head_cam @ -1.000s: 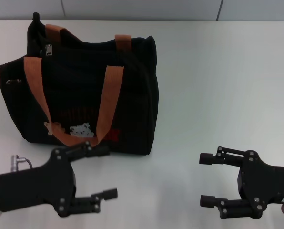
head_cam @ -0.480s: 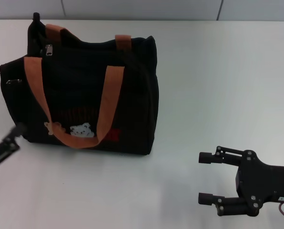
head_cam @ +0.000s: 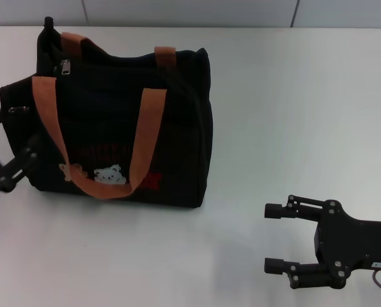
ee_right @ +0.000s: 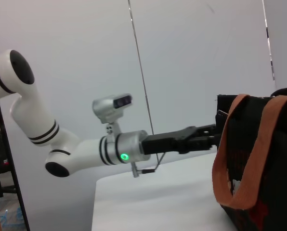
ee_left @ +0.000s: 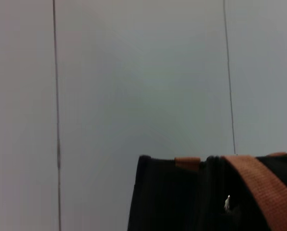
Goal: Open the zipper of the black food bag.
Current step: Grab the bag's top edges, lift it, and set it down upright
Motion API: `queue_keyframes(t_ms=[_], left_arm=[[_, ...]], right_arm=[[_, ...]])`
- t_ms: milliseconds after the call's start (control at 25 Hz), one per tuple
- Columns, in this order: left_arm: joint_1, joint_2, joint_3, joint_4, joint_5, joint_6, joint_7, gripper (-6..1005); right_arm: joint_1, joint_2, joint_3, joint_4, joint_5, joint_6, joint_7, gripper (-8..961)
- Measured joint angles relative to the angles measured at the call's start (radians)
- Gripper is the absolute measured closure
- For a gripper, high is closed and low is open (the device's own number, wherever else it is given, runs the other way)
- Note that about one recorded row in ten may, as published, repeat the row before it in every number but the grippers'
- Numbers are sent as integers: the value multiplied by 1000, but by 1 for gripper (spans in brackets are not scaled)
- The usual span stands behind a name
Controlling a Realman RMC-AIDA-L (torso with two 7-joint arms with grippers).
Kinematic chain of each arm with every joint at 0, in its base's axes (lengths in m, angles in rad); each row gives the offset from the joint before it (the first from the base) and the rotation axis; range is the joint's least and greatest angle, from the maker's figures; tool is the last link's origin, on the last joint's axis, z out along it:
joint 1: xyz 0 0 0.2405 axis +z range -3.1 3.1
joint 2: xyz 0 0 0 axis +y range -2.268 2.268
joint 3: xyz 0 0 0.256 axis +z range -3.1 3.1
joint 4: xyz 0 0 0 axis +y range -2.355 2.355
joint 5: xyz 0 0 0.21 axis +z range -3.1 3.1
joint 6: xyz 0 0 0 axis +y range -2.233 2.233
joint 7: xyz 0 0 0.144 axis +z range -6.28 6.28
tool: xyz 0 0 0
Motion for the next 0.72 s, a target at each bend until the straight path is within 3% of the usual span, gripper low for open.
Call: queue_keyframes(t_ms=[200,720], left_arm=[[-58,0,27,-25,13,-74,-1,287],[-80,-5,73,-42,18,-105,-14,320]], right_arm=[[-1,-1,0,0,-1,10,1,124],[1,-2,0,0,-4,21,4,123]])
